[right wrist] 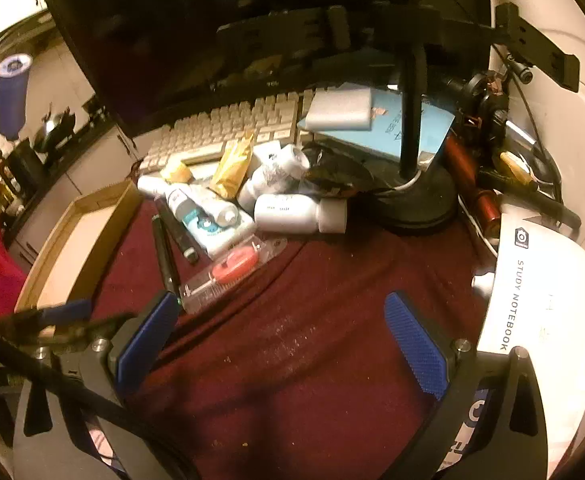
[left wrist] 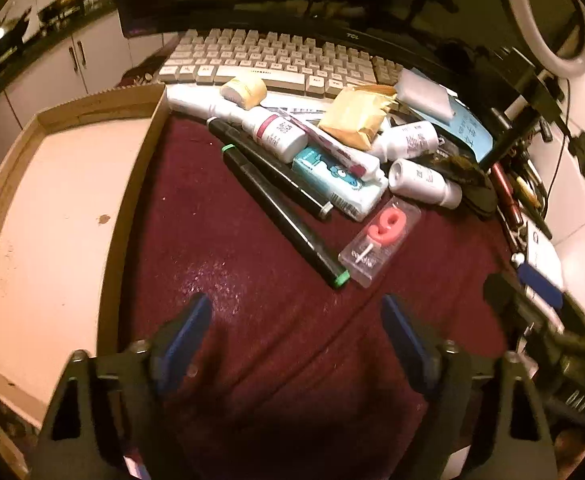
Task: Organize objects
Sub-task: 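Close the left gripper on the black green-capped marker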
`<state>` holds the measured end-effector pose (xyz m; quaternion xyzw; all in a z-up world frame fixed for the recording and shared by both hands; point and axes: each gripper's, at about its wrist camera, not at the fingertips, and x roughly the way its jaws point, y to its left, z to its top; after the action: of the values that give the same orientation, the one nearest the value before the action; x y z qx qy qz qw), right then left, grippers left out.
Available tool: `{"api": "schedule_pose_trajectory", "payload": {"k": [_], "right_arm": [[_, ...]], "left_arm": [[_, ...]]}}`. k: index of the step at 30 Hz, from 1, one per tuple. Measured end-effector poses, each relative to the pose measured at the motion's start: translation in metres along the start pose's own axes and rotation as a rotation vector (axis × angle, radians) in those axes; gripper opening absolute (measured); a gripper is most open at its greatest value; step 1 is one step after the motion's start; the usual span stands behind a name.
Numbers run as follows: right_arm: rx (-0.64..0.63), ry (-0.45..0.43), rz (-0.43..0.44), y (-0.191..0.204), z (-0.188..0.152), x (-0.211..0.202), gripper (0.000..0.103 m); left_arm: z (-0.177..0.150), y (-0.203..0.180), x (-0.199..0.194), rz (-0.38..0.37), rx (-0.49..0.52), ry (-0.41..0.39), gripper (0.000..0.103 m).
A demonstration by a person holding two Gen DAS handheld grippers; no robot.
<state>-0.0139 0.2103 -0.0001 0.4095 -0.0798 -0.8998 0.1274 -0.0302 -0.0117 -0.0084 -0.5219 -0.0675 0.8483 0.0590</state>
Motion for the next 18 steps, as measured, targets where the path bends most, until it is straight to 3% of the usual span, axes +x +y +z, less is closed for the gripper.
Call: {"api": "schedule_pose_trajectory", "payload": {"k": [5,11,13,14,16,18], "right_arm": [[0.014,0.047,0.013,0.001,0.0,0.01,0.102],[0.008,0.08,0.028,0.005,0.001,0.019,0.092],[0.007,0.083,0.032,0.007,0.002,0.021,0.084],[0.003,0.085,0.032,0.007,0.002,0.021,0.082],[-0.002,0.091,0.035,0.009,0.002,0.024,0.081],[-0.006,0.104,0.042,0.01,0.003,0.027,0.076]], "left_arm": [[0.014,0.001,0.006,-0.003,0.0,0.001,0.069],[0.035,0.005,0.025,-0.014,-0.02,0.036,0.069],[0.04,0.006,0.033,-0.005,-0.019,0.049,0.067],[0.042,0.006,0.036,0.01,-0.012,0.052,0.063],[0.045,0.008,0.044,0.032,-0.013,0.069,0.04],[0.046,0.011,0.049,0.012,-0.031,0.085,0.037]]}}
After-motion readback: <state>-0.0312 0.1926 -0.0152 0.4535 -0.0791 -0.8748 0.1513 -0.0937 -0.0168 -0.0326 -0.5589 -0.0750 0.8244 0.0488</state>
